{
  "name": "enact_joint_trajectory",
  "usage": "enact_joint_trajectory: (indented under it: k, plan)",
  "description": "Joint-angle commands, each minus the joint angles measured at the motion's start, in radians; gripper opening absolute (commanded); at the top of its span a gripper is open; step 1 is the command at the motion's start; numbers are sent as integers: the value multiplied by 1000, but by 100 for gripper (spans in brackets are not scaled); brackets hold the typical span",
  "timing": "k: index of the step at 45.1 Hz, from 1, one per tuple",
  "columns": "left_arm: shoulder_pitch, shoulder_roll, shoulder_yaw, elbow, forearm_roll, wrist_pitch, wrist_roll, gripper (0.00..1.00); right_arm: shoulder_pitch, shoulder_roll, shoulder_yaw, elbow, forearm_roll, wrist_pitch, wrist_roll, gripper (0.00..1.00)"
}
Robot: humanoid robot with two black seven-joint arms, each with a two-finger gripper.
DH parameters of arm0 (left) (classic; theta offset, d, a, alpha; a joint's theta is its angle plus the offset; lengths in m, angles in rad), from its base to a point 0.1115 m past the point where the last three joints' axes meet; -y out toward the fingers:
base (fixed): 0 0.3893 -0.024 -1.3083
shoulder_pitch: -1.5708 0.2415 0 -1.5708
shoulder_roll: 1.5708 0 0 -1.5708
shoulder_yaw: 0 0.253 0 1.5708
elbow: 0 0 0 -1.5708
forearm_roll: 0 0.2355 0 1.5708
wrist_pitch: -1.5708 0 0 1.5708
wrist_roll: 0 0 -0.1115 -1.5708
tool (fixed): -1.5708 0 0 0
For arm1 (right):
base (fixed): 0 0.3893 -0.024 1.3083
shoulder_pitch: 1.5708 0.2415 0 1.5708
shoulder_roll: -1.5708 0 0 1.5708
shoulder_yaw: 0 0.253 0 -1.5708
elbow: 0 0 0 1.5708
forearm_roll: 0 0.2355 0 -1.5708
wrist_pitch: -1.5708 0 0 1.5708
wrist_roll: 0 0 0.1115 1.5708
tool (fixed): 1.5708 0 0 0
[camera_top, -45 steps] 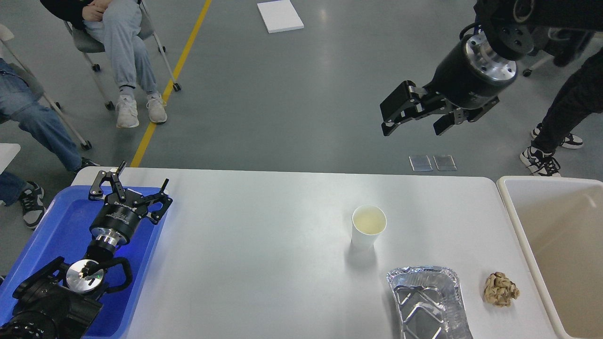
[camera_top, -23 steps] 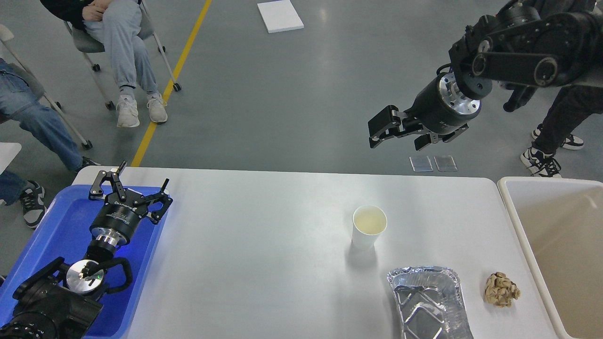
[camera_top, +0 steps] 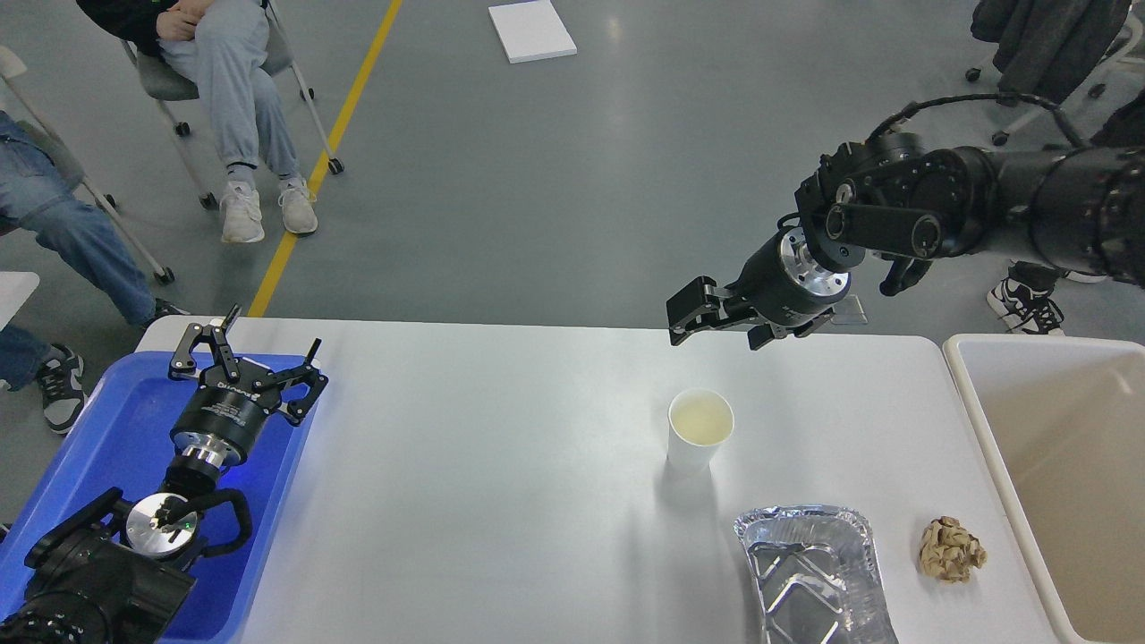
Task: Tidy desktop
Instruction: 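Raise the right arm and swing the right gripper over the paper cup, then lower the open right gripper around the white paper cup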
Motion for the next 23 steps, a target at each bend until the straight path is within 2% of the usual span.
enact_joint_trajectory:
  k: [1, 23]
  plan:
    - [0, 0, 0, 0, 0, 0, 0, 100, -115, 43, 56, -82, -21, -53, -2, 100]
    - [0, 0, 0, 0, 0, 0, 0, 100, -275, 76, 65, -177, -55, -93, 0, 100]
